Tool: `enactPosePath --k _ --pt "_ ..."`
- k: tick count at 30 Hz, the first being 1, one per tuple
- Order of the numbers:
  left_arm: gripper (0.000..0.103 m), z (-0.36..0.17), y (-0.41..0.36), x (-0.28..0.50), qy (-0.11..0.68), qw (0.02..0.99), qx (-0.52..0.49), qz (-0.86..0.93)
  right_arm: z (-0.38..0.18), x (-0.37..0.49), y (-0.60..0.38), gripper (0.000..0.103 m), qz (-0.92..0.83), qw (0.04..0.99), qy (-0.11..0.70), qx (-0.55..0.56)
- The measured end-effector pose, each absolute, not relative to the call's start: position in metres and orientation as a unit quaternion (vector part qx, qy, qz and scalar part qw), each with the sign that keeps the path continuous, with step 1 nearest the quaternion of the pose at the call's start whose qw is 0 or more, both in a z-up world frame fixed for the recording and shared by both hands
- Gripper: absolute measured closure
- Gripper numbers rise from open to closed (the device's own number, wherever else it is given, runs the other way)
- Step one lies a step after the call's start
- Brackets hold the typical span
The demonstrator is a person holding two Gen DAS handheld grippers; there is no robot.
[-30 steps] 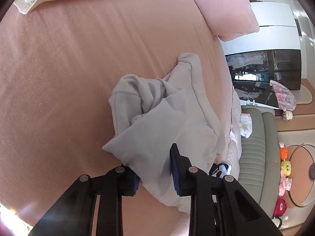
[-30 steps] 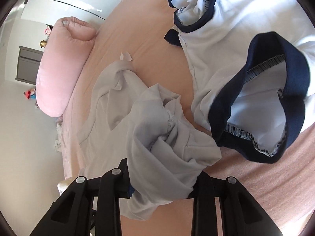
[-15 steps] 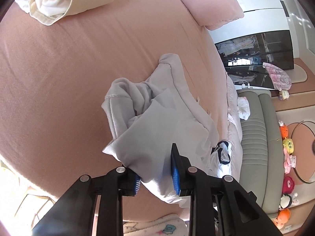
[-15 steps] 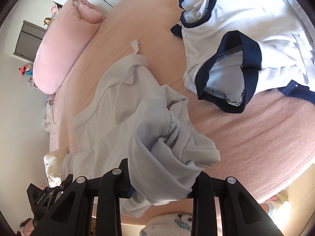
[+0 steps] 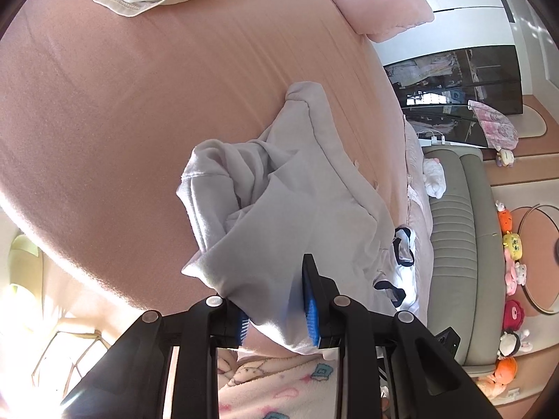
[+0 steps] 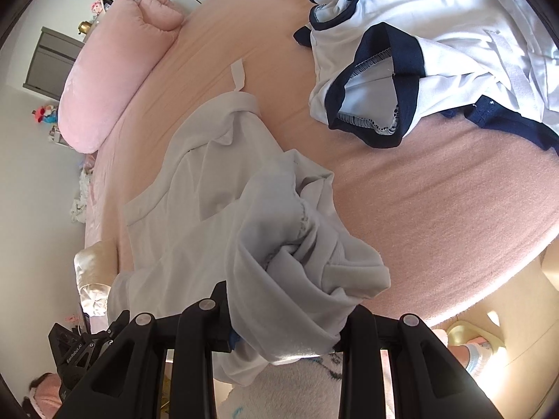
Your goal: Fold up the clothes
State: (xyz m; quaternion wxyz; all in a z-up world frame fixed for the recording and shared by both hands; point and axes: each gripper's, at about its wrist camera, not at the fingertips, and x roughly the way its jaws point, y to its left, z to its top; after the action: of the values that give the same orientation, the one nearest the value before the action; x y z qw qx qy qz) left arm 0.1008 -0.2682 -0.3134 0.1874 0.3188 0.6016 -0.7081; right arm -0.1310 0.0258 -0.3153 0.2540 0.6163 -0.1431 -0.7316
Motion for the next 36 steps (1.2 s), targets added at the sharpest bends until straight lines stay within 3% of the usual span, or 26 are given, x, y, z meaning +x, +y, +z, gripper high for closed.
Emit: enactPosePath --k 13,16,17,19,20,21,24,31,36 --pt "0.08 -0.318 -0.264 0.108 0.589 0.172 0.34 -0.713 -0.329 -0.137 0.03 0.073 -0.732 0.243 -0.129 0.623" --pt "0.078 -0.326 -0.267 0.109 0.609 0.159 0.342 -0.698 -0.334 -0.136 0.019 0.065 -0.731 0.24 -0.121 0.627" --pt "0.076 -0.327 -0.268 0.112 0.621 0.153 0.335 -0.692 -0.334 -0.136 0.025 0.063 -0.73 0.239 -0.123 0.628" --pt "0.061 -0.326 -0.268 0.115 0.638 0.138 0.328 -0.683 -0.334 -0.135 0.03 0.06 -0.728 0.239 -0.127 0.63" --pt "0.038 -0.324 -0.268 0.116 0.642 0.128 0.329 -0.681 -0.333 -0.135 0.031 0.055 -0.727 0.239 -0.125 0.631" --pt "0.021 -0.32 -0.268 0.117 0.644 0.116 0.328 -0.681 -0.332 -0.134 0.032 0.047 -0.727 0.238 -0.122 0.633" --pt "0.02 -0.299 -0.265 0.12 0.633 0.091 0.322 -0.698 -0.325 -0.127 0.033 0.036 -0.729 0.235 -0.108 0.634" --pt "0.019 -0.258 -0.255 0.128 0.569 0.102 0.342 -0.74 -0.296 -0.12 0.036 0.035 -0.735 0.216 -0.135 0.628" --pt "0.019 -0.23 -0.246 0.125 0.495 0.128 0.374 -0.773 -0.264 -0.106 0.028 0.035 -0.757 0.188 -0.051 0.623"
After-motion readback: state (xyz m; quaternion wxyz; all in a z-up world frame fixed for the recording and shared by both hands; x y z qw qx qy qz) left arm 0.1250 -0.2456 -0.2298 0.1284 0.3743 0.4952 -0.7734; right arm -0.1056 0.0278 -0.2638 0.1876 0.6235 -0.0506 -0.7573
